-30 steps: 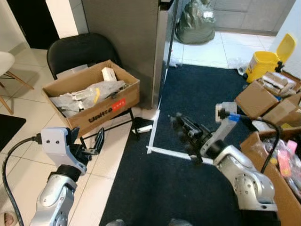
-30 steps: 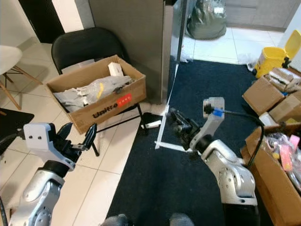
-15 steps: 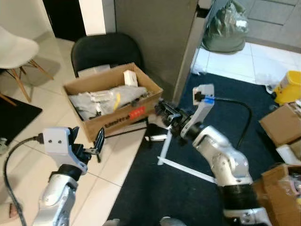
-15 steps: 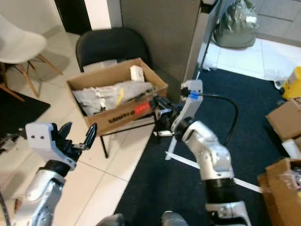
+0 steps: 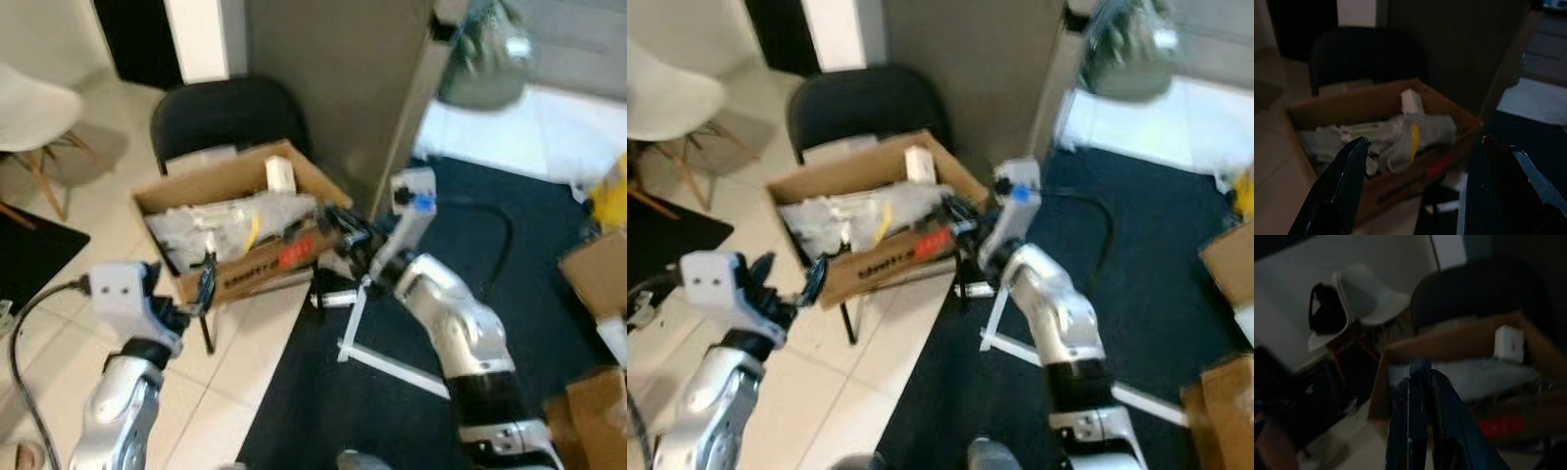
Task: Picking trash to rubbish bin
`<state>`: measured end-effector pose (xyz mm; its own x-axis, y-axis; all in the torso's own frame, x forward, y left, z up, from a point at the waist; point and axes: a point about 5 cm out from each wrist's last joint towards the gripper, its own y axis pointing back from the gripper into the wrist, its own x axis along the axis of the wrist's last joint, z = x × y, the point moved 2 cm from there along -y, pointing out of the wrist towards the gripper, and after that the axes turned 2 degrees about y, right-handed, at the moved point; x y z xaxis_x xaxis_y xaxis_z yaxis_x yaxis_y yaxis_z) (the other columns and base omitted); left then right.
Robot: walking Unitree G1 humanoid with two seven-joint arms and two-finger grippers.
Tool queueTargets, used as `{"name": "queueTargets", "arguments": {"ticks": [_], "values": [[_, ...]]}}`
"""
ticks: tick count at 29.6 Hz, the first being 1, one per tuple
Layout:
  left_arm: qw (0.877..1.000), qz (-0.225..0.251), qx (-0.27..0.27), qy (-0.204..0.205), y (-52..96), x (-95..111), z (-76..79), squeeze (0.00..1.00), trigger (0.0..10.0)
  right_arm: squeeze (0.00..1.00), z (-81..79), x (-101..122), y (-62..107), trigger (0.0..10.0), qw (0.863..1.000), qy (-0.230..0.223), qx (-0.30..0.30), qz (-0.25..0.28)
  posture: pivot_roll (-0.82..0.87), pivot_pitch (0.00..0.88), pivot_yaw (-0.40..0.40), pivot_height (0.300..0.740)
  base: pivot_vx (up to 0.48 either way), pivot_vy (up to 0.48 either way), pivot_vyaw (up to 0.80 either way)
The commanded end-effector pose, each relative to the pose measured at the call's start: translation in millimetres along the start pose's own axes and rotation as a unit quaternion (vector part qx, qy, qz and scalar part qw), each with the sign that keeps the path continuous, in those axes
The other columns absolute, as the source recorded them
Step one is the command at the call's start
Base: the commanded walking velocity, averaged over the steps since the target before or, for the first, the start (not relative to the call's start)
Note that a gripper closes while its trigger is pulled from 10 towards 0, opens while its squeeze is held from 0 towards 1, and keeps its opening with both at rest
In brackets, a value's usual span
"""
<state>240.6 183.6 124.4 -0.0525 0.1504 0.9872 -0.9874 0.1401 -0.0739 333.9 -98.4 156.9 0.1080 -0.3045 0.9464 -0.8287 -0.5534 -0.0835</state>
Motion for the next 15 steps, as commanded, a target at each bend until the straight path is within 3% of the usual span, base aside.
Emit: {"name": "queueTargets", "arguments": {"ticks": [1,15], "values": [[1.0,-0.012,0.009,-0.006,1.6,-5.8,-3.0,0.0,10.0,0.0,-4.7,0.0,-4.2,10.0,1.0,-0.001,0.009,0.004,-0.02,0.0,-0.052,0.74,0.48,0.0,0.0],[1.0,-0.013,0.01,-0.008,2.2,-6.5,-2.2,0.0,10.0,0.0,-7.0,-1.9,-6.0,10.0,1.0,-0.002,0.017,0.002,-0.02,0.0,-0.057,0.74,0.48,0.0,0.0]]}}
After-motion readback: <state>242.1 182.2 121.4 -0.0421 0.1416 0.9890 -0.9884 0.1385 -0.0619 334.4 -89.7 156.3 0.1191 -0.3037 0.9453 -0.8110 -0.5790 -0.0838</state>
